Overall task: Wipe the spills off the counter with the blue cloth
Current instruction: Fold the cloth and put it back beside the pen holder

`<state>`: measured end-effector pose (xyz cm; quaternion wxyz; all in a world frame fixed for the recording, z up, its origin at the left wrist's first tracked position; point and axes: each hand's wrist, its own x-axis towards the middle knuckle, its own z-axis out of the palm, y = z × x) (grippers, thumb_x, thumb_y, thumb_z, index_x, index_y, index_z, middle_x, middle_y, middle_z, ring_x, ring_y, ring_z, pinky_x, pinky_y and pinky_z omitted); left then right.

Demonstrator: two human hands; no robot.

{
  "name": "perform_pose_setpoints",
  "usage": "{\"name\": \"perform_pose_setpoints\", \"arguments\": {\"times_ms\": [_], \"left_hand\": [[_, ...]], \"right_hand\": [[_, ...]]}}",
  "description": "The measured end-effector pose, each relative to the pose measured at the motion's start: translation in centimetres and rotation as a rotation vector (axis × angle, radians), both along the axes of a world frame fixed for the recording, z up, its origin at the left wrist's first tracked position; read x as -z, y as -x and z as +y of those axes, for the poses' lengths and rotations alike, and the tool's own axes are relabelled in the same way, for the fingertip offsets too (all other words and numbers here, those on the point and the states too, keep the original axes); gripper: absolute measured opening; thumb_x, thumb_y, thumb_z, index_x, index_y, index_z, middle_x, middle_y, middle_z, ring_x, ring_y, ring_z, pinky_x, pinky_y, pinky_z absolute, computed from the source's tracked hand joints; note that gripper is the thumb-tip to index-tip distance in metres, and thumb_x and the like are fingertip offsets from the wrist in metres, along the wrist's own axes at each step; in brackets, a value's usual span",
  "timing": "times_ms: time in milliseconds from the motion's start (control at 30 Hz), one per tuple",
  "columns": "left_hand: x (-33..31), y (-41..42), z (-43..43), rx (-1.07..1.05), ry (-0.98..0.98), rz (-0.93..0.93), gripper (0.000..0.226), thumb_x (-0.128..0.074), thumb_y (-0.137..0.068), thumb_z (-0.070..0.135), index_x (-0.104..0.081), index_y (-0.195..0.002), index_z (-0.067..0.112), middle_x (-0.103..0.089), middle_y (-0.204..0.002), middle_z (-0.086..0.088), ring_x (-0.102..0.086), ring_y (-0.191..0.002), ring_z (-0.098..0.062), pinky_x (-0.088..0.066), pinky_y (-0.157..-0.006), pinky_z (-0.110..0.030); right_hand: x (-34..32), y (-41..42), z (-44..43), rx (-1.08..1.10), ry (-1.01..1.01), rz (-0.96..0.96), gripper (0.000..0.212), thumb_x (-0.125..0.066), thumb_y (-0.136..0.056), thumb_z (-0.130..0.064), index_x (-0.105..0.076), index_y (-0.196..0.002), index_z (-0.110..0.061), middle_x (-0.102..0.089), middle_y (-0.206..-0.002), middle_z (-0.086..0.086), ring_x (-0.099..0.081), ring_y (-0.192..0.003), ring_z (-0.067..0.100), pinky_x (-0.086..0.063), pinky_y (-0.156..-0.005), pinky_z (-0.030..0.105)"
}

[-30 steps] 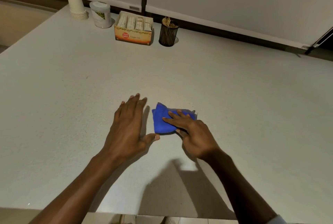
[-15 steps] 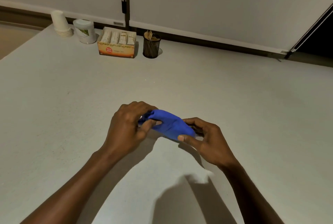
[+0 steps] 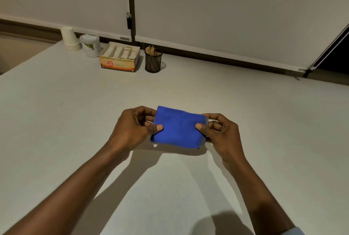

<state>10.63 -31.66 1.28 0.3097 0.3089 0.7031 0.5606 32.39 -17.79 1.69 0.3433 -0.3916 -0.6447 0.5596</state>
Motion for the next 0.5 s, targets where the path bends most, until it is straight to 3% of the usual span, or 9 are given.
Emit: {"name": "perform_pose_setpoints", "arguments": {"times_ms": [133, 233, 333, 500], "left_hand": [[0.7, -1.5, 1.8, -0.219, -0.034, -0.036, 0.022, -0.093, -0.08, 0.01, -0.08, -0.096, 0.016, -0.083, -0.087, -0.004, -0.082, -0.082, -0.022, -0.063, -0.071, -0.031], [1.5, -1.7, 2.8, -0.294, -0.024, -0.092, 0.026, -0.095, -0.078, 0.015, -0.079, -0.098, 0.014, -0.083, -0.086, -0.007, -0.081, -0.081, -0.023, -0.062, -0.074, -0.034], [1.7, -1.4, 3.8, -0.261, 0.034, -0.107, 0.027, -0.094, -0.077, 0.009, -0.079, -0.099, 0.013, -0.083, -0.085, -0.005, -0.08, -0.082, -0.022, -0.062, -0.078, -0.036], [1.1, 0.4, 6.4, -0.19, 0.088, -0.025, 0.028, -0.091, -0.078, 0.002, -0.082, -0.101, 0.015, -0.085, -0.089, 0.001, -0.082, -0.083, -0.014, -0.066, -0.081, -0.033]], "right_hand": [[0.2, -0.5, 2.3, -0.035, 0.042, 0.021, 0.038, -0.086, -0.079, -0.012, -0.071, -0.113, -0.019, -0.079, -0.084, 0.015, -0.078, -0.085, 0.031, -0.064, -0.08, 0.053], [0.8, -0.3, 3.5, -0.038, 0.063, 0.018, 0.042, -0.087, -0.078, -0.012, -0.07, -0.114, -0.021, -0.079, -0.083, 0.015, -0.078, -0.084, 0.03, -0.064, -0.078, 0.049], [1.4, 0.2, 5.0, -0.031, 0.083, 0.0, 0.048, -0.087, -0.078, -0.01, -0.066, -0.119, -0.021, -0.079, -0.084, 0.014, -0.078, -0.084, 0.029, -0.065, -0.077, 0.045], [1.9, 2.5, 8.4, -0.011, 0.085, -0.007, 0.051, -0.088, -0.076, -0.008, -0.066, -0.12, -0.021, -0.081, -0.086, 0.013, -0.078, -0.086, 0.029, -0.063, -0.083, 0.054]]}}
